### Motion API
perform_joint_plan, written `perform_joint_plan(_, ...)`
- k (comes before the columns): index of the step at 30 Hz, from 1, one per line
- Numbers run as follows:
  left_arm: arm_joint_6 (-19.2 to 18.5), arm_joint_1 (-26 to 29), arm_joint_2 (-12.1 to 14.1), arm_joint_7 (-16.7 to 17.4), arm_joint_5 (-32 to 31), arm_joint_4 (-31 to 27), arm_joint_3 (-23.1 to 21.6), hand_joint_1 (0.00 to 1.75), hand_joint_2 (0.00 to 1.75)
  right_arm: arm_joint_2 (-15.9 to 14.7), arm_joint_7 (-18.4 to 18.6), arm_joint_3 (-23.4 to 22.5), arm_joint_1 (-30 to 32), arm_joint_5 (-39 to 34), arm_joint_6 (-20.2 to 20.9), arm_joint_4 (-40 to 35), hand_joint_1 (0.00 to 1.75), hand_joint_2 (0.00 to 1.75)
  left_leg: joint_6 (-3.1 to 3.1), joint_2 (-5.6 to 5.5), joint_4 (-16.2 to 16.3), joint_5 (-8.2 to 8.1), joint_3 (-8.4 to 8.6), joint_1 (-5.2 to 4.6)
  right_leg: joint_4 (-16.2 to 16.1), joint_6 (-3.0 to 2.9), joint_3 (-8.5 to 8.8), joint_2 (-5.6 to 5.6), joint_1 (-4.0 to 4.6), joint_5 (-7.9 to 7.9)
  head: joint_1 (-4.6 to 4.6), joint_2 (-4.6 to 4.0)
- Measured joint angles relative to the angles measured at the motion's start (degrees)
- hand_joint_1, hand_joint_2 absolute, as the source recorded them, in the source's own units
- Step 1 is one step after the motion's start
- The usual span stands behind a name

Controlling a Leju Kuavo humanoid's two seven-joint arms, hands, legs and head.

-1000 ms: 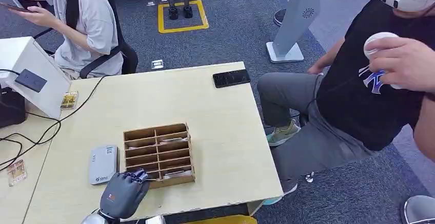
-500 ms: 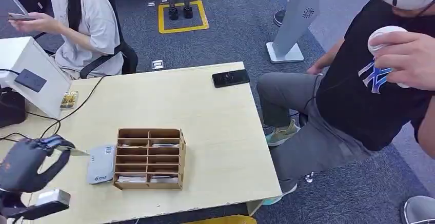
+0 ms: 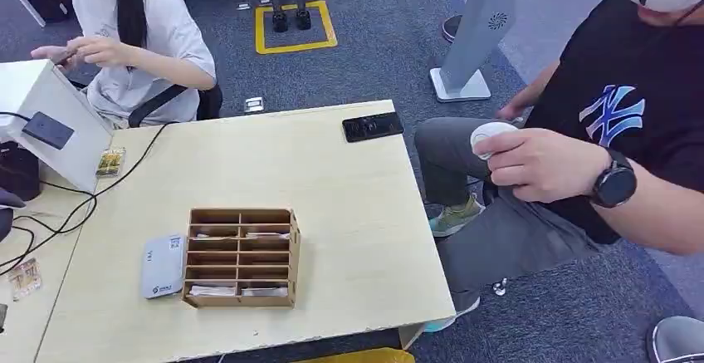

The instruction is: Pass the card to the sensor for recognition and then transmit it.

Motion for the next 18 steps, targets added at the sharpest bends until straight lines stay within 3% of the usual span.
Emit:
perform_joint_plan(4,1.57,-0.56,-1.16,0.37,-3.02,0.96,0.48,1.75,1.75,0.0,-0.09,0.68,-0.1,-0.09,-0.04,0.0,0.0,0.0,0.0,-0.03,0.01,0.0,0.01,-0.01,-0.02,0.0,-0.02,-0.01,-0.01,-0.01,0.0,0.0)
perform_joint_plan(7,5.21,-4.84,-4.24,2.6,-8.95,6.73,-0.15,1.75,1.75,0.0,-0.04,1.09,-0.39,-0.09,-0.02,-0.02,0.0,0.0,0.0,-0.09,0.01,0.01,0.01,-0.01,-0.03,0.0,-0.03,-0.06,-0.03,0.0,0.02,0.0)
perform_joint_plan(9,7.37,-9.58,-7.0,3.81,-12.75,13.39,-1.81,1.75,1.75,0.0,0.0,1.6,-0.68,-0.09,0.0,-0.02,0.0,0.0,-0.06,-0.21,0.01,0.11,0.0,-0.02,-0.02,0.01,-0.01,-0.15,-0.06,0.04,0.02,0.0)
perform_joint_plan(11,12.38,-14.9,-10.25,6.69,-19.27,24.5,-4.31,1.75,1.75,0.0,-0.13,2.32,-1.09,-0.09,0.0,-0.02,0.0,0.0,-0.05,-0.28,0.02,0.23,-0.02,-0.02,-0.02,0.0,-0.03,-0.22,-0.06,0.12,0.0,0.0)
perform_joint_plan(13,16.1,-18.38,-12.06,8.46,-23.67,32.0,-6.31,1.75,1.75,0.0,-0.42,2.6,-1.43,-0.22,-0.04,-0.02,0.0,0.0,-0.13,-0.18,0.02,0.31,-0.03,-0.02,-0.01,-0.15,-0.12,-0.14,-0.06,0.3,-0.11,0.0)
perform_joint_plan(18,21.22,-27.64,-17.22,10.27,-26.44,50.08,-9.59,1.75,1.75,0.0,0.21,3.78,-1.65,-0.28,0.06,-0.02,0.0,0.0,-0.1,-0.02,0.03,0.34,-0.1,-0.03,-0.01,-0.1,-0.17,0.07,-0.07,0.37,-0.04,0.0)
